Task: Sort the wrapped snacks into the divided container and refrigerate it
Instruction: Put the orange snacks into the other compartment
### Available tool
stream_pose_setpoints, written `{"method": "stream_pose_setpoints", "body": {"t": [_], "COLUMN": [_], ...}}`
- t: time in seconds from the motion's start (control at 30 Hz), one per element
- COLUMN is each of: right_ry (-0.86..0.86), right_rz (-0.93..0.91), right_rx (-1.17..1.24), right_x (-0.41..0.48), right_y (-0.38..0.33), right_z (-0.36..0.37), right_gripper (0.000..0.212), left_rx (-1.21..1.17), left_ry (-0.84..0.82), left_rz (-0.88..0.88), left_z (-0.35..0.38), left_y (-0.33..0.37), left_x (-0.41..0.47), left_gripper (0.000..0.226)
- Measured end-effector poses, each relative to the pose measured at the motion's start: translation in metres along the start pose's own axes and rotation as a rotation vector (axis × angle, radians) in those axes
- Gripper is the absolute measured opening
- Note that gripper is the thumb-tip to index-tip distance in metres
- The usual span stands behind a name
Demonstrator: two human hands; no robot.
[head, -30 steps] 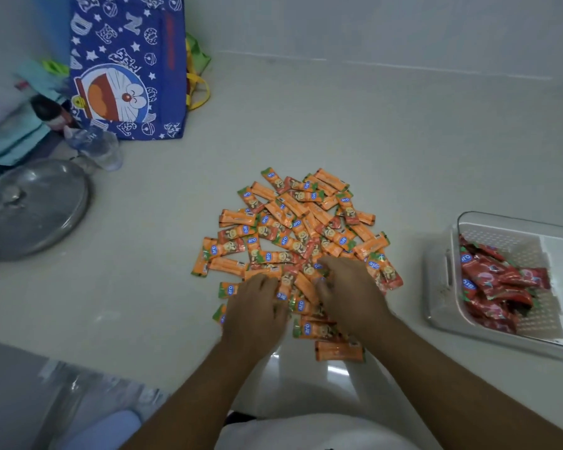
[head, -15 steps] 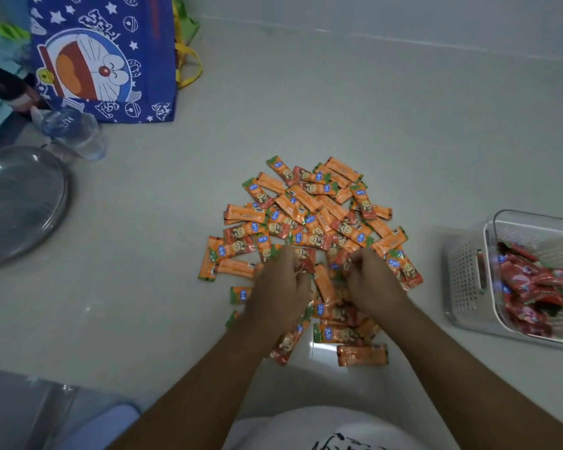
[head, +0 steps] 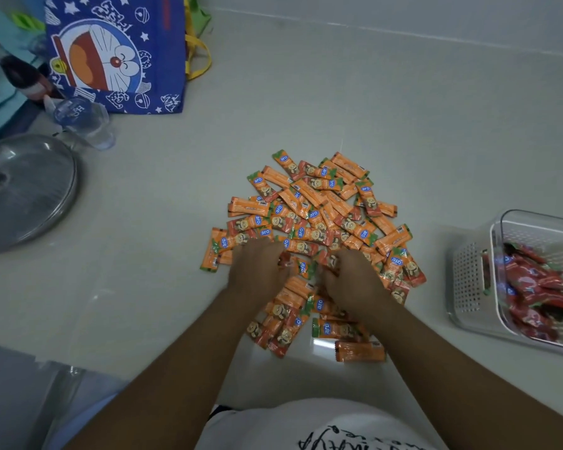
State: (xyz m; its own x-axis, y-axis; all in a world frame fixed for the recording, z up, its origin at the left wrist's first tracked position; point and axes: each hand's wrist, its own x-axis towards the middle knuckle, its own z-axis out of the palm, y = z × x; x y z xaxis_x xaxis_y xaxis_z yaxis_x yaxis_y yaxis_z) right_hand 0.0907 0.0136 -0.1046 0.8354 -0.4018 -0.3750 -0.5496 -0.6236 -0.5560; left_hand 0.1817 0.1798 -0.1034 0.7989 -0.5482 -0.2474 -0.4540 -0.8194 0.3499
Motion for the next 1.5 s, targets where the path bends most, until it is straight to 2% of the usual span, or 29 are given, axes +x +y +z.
{"method": "stream_pose_setpoints", "body": {"t": [0.1,0.3,0.37,0.53,0.63,0.7,0.83,0.93,1.03,1.13,1.27,1.37,1.5], "right_ry": [-0.018,-0.108,-0.105,-0.116,-0.131,-0.117,-0.065,-0.046,0.013,-0.002,-0.007,-0.048,-0.018], "right_rz": [0.005,-0.009,-0.027,-0.173,-0.204,-0.199,-0.206,-0.129,-0.069,-0.027,-0.125,-0.132,-0.164], "right_rx": [0.041,0.092,0.124,-0.079,-0.262,-0.287,-0.174,-0.057,-0.088,-0.086,-0.245,-0.31,-0.304], "right_x": [-0.004,-0.028,-0.037,-0.048,-0.048,-0.047,-0.046,-0.042,-0.035,-0.033,-0.031,-0.028,-0.024], "right_y": [0.006,0.017,0.018,0.017,0.019,0.021,0.023,0.024,0.025,0.021,0.015,0.014,0.02], "right_z": [-0.013,-0.022,-0.018,-0.006,0.001,0.004,0.002,-0.007,-0.014,-0.019,-0.017,-0.013,-0.012], "right_gripper": [0.012,0.009,0.012,0.019,0.034,0.033,0.02,0.023,0.014,0.021,0.026,0.03,0.022], "left_rx": [-0.046,-0.45,-0.502,-0.433,-0.28,-0.17,-0.096,-0.198,-0.302,-0.392,-0.426,-0.311,-0.088], "left_ry": [0.025,-0.022,-0.029,-0.125,-0.189,-0.201,-0.128,-0.069,-0.025,-0.027,-0.084,-0.076,-0.037], "left_rz": [-0.013,-0.093,-0.096,-0.117,-0.077,-0.1,-0.075,-0.02,0.001,-0.05,-0.077,-0.081,-0.015], "left_z": [-0.004,-0.015,-0.017,-0.01,-0.006,-0.001,0.007,0.009,0.008,0.005,0.007,0.014,0.02], "left_y": [-0.003,-0.004,-0.005,-0.006,-0.005,-0.005,-0.009,-0.01,-0.012,-0.014,-0.011,-0.006,-0.003], "left_x": [-0.002,-0.027,-0.036,-0.057,-0.066,-0.066,-0.06,-0.06,-0.063,-0.062,-0.059,-0.054,-0.041], "left_gripper": [0.024,0.008,0.007,0.019,0.038,0.043,0.027,0.023,0.014,0.006,0.028,0.038,0.028]}}
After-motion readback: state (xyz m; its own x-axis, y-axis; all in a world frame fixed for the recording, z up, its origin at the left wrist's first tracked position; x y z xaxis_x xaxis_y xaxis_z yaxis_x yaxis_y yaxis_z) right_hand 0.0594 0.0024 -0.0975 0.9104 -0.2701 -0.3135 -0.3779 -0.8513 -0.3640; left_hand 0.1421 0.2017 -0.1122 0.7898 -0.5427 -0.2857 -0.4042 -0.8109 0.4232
